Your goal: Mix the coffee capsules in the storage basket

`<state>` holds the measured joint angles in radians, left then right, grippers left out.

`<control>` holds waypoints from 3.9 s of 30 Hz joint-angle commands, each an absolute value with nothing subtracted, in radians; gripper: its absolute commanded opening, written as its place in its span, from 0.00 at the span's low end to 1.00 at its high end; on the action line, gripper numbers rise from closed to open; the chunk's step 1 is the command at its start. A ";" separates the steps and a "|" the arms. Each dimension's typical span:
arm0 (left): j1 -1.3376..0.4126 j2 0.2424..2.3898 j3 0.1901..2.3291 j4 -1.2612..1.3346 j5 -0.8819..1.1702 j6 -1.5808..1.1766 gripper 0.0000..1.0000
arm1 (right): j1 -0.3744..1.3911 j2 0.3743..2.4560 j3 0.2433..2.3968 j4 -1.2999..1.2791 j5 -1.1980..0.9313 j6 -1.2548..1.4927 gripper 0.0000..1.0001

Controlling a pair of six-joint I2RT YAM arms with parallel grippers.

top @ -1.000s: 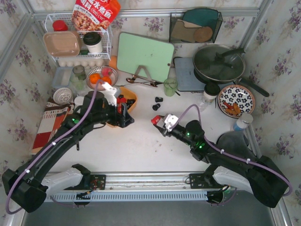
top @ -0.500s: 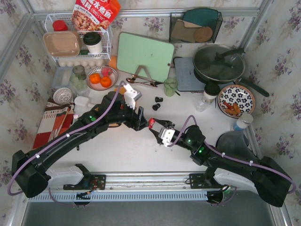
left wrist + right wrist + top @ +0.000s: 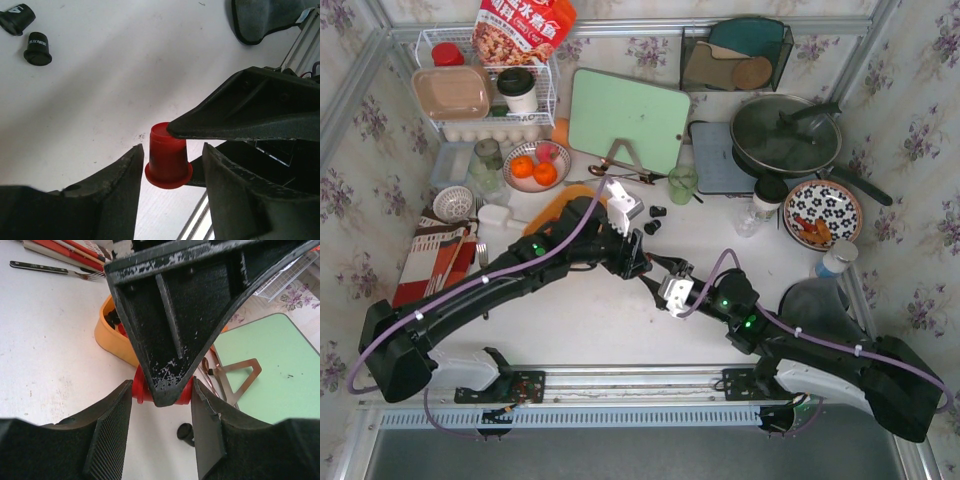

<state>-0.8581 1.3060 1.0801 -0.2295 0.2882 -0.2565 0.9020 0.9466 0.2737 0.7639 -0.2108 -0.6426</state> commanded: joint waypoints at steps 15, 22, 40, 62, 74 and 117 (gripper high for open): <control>-0.876 1.289 1.086 -0.215 0.152 -0.260 0.24 | 0.906 0.947 0.245 0.797 -0.139 -0.581 0.69; -0.823 1.245 1.081 -0.318 0.000 -0.222 0.25 | 0.903 0.920 0.211 0.824 -0.019 -0.544 1.00; -0.392 1.506 0.996 -0.267 -0.074 -0.316 0.31 | 0.874 1.132 0.433 0.540 0.614 -0.053 1.00; -0.391 1.278 0.851 -0.215 -0.093 -0.333 0.74 | 0.637 1.805 1.017 0.181 0.278 0.459 0.77; -0.393 0.956 0.995 -0.514 0.085 -0.347 0.79 | 0.627 1.911 1.135 0.123 0.396 0.545 0.61; -0.364 0.646 0.959 -0.663 -0.058 -0.080 0.92 | 0.851 1.819 1.260 0.154 0.447 0.268 0.26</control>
